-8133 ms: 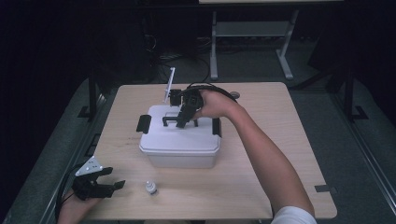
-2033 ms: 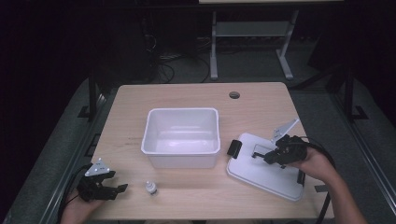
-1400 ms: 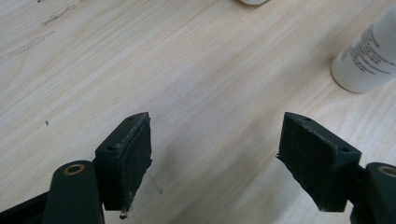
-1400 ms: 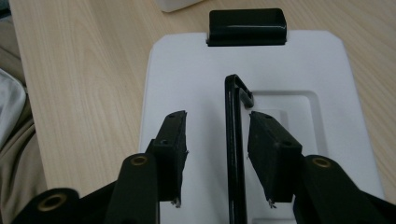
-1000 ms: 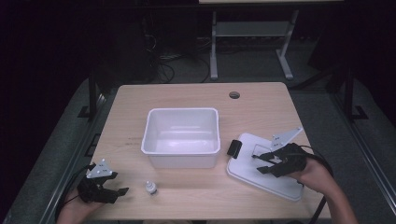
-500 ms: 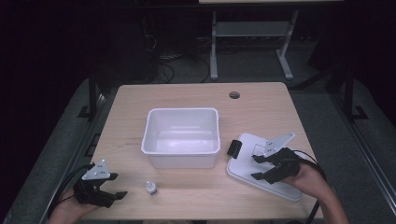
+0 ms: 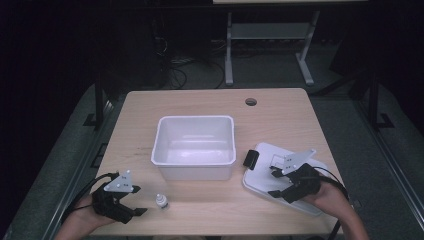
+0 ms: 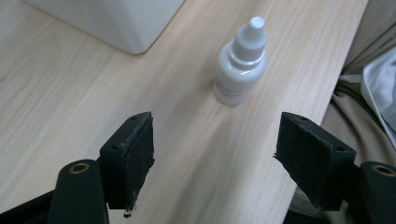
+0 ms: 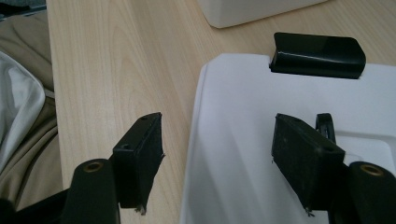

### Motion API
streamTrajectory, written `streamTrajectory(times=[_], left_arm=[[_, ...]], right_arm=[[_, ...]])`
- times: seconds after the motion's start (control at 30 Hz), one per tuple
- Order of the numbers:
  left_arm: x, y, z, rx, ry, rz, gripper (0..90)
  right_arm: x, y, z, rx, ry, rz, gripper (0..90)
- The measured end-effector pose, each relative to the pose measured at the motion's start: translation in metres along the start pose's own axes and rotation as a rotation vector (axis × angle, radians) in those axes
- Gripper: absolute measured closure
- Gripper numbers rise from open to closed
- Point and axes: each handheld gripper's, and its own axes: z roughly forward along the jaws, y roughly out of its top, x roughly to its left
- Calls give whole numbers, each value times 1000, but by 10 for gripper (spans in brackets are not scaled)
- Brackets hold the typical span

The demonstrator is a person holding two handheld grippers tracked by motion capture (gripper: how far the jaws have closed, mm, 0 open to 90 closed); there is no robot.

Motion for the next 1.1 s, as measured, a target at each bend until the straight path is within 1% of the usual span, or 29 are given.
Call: streamTrajectory(times=[0.1, 0.13, 0.2, 0.23, 0.33, 0.47, 0.57, 0.63, 0.7, 0.73, 0.83, 0.9, 0.97, 1.03, 1.07, 1.1], left_arm=[[-1, 5, 4, 5, -14, 10, 278], [-1, 6, 5, 8, -20, 17, 284], [-2, 10, 6, 14, -28, 29, 298], [-3, 12, 7, 16, -34, 30, 298], [-4, 17, 7, 20, -34, 44, 304], [-4, 23, 8, 31, -40, 64, 319], [-4, 27, 11, 35, -46, 71, 327], [-3, 30, 13, 45, -53, 81, 333], [-4, 32, 16, 52, -57, 93, 344], [-4, 34, 18, 58, -59, 92, 345], [-3, 38, 21, 68, -69, 109, 357], [-3, 40, 23, 70, -71, 109, 366], [-2, 43, 24, 82, -76, 121, 376], [-2, 44, 26, 88, -80, 122, 388], [-2, 45, 27, 94, -81, 131, 395], [-2, 46, 28, 100, -82, 130, 395]], right_arm=[[1, -2, -1, -6, 4, 3, 321], [1, -2, 0, -4, 6, 6, 321], [2, -3, 0, 5, -2, -5, 314], [4, -3, 0, 7, -2, 0, 311], [6, -3, -1, 1, -5, -13, 309], [8, -4, 0, -2, -6, -6, 309], [8, -3, 2, 4, -11, -8, 308], [8, -3, 2, -1, -10, -16, 308], [9, -3, 2, -4, -11, -12, 304], [9, -3, 2, -7, -8, -8, 302], [9, -3, 2, -10, -13, -13, 299], [10, -3, 2, -13, -11, -9, 298], [10, -4, 3, -15, -10, -7, 298], [11, -4, 4, -16, -11, -15, 296], [11, -5, 4, -18, -11, -13, 296], [11, -5, 4, -21, -9, -11, 296]])
